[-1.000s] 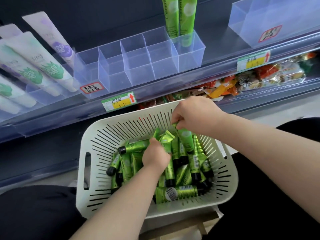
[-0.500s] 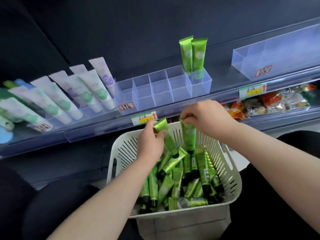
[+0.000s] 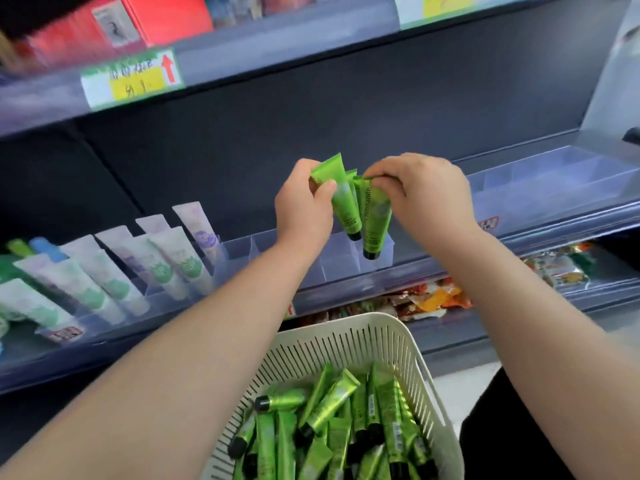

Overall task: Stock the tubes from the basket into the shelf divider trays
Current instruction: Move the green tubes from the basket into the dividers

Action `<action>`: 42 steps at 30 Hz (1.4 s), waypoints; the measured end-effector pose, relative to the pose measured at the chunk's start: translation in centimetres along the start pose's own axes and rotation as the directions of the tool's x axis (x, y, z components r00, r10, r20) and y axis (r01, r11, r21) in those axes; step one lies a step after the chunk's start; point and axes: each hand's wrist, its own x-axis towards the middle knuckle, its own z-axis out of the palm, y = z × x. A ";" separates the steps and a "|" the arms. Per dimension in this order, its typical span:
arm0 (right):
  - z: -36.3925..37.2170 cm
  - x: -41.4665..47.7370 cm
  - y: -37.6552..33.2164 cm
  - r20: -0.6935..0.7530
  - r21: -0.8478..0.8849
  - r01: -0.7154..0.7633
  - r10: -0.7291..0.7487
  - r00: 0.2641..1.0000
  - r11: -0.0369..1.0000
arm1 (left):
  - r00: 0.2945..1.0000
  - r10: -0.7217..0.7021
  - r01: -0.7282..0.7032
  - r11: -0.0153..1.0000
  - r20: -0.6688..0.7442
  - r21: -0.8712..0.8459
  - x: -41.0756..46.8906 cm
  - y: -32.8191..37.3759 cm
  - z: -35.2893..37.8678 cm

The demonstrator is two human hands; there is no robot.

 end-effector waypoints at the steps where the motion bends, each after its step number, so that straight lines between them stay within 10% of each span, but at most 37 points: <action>1: 0.2 0.5 0.3 -0.015 -0.004 -0.005 0.005 1.000 1.000 | 1.000 -0.009 0.009 1.000 0.013 0.000 0.5 -0.1 0.8; 12: 3.5 2.6 3.1 -0.072 -0.009 -0.023 0.022 0.997 1.000 | 0.969 -0.133 0.082 0.968 0.206 0.236 3.2 -3.6 5.8; 24: 7.0 1.8 3.5 0.118 -0.084 -0.020 0.030 0.993 0.996 | 0.975 0.047 -0.133 0.908 0.219 0.397 0.3 -4.0 1.5; 32: 6.3 1.1 2.3 0.001 -0.218 0.162 -0.166 0.986 0.962 | 0.869 0.195 -0.469 0.616 0.454 0.633 -1.4 -4.1 -2.0; 42: 10.1 -8.3 -2.7 0.278 -0.044 0.501 -0.471 0.837 0.864 | 0.857 0.172 -0.449 0.712 0.486 0.540 -14.0 -12.8 -6.3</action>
